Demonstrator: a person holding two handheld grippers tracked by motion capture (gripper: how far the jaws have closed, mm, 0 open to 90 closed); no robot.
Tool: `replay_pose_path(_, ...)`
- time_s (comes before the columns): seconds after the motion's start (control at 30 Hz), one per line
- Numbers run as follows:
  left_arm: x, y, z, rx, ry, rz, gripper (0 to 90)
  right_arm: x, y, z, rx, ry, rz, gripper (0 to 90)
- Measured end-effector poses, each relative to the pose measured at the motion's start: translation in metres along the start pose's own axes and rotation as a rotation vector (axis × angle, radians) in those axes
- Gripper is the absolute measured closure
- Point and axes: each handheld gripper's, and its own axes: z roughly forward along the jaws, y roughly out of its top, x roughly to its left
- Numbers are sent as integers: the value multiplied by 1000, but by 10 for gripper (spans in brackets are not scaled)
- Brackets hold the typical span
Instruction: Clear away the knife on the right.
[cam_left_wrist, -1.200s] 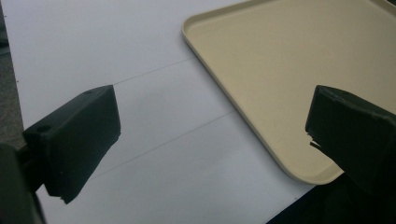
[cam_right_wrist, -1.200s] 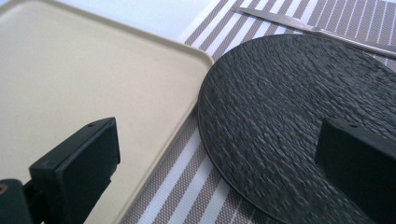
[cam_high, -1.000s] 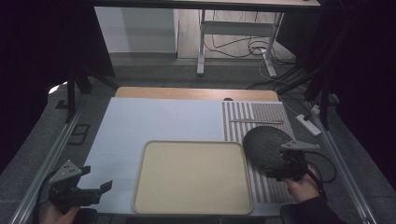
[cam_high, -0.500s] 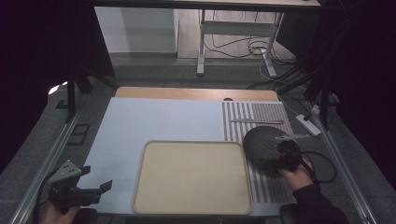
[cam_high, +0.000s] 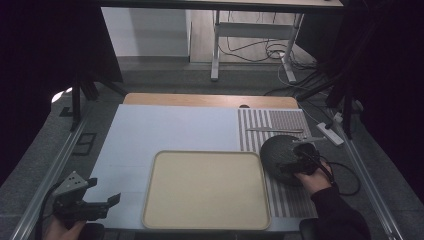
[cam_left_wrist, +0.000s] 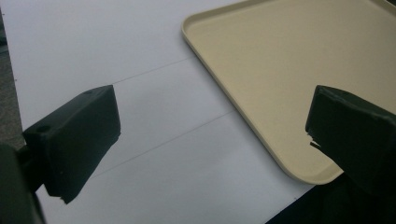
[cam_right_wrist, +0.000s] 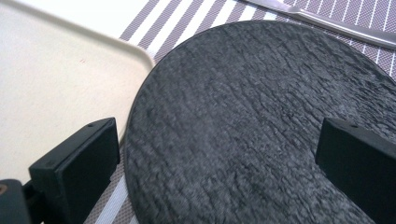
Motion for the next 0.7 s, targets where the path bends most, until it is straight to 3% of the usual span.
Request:
replay_pose_path(0.37, 0, 0, 0, 0, -1, -3, 29, -21, 16, 17, 1, -19, 44, 5)
replay_pose_path(0.7, 1, 0, 0, -1, -1, -5, 28, -39, 33, 33, 30, -63, 37, 5)
